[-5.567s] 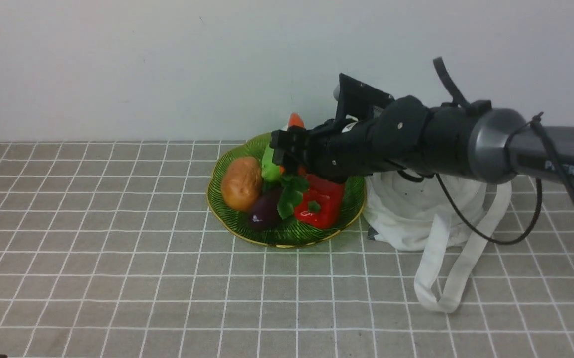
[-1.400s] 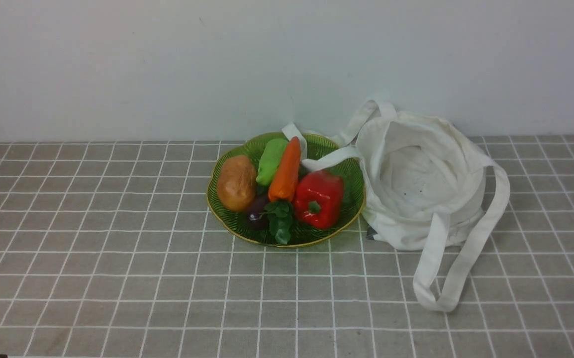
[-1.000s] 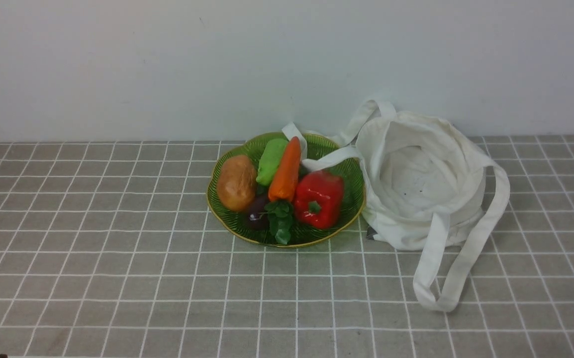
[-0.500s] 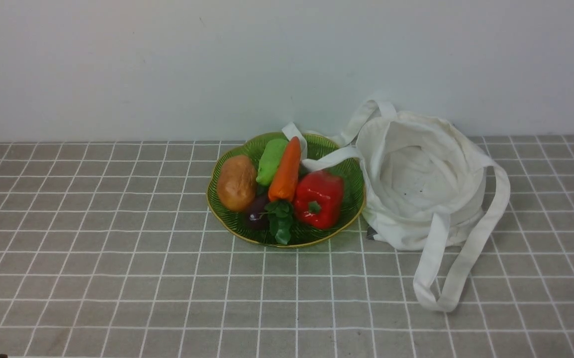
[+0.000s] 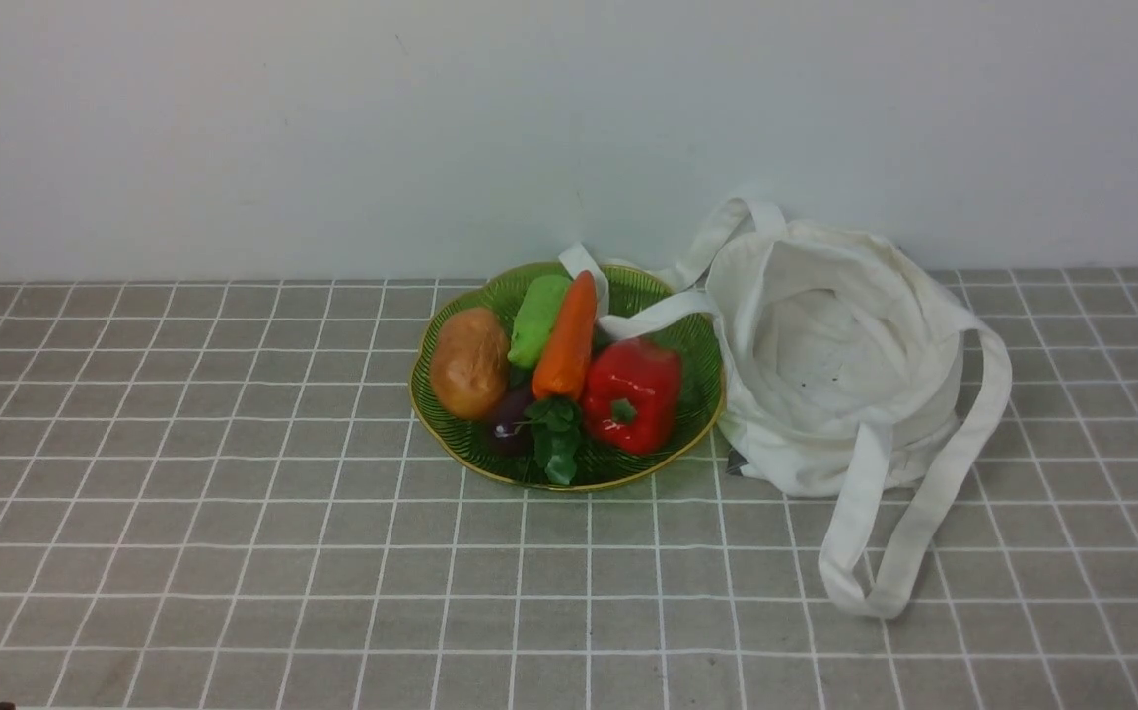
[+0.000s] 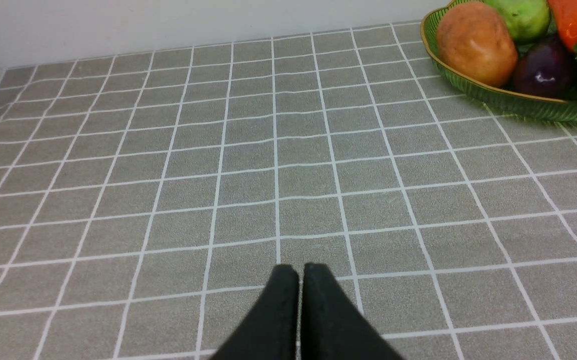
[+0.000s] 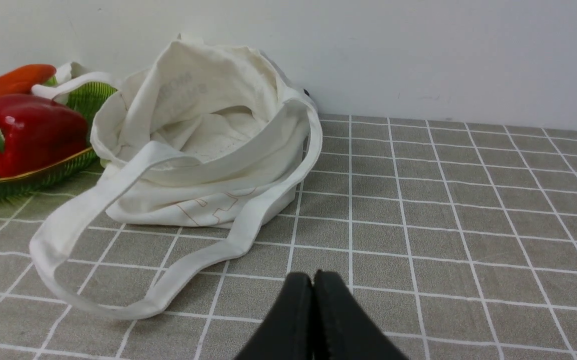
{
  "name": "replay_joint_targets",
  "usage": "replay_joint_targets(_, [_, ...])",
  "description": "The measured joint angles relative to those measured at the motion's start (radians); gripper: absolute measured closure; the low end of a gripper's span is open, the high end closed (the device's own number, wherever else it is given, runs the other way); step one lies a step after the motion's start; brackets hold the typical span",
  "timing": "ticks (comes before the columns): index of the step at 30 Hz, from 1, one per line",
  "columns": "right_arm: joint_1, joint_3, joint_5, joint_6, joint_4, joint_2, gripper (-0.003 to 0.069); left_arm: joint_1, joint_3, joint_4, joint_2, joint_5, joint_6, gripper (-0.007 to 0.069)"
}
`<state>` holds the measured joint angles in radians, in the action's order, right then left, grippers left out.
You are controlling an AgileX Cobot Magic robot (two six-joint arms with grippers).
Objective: Take vegetables from bag on grey coffee tablecloth place on plate.
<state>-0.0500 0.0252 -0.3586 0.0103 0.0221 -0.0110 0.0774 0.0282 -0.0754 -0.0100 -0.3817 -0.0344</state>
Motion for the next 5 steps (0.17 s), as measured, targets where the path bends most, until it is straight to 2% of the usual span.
replay_joint_targets(5, [0.0, 0.0, 0.0, 0.0, 0.0, 0.0, 0.0673, 0.0, 0.0, 0.0, 0.0, 0.0, 0.0, 0.0629])
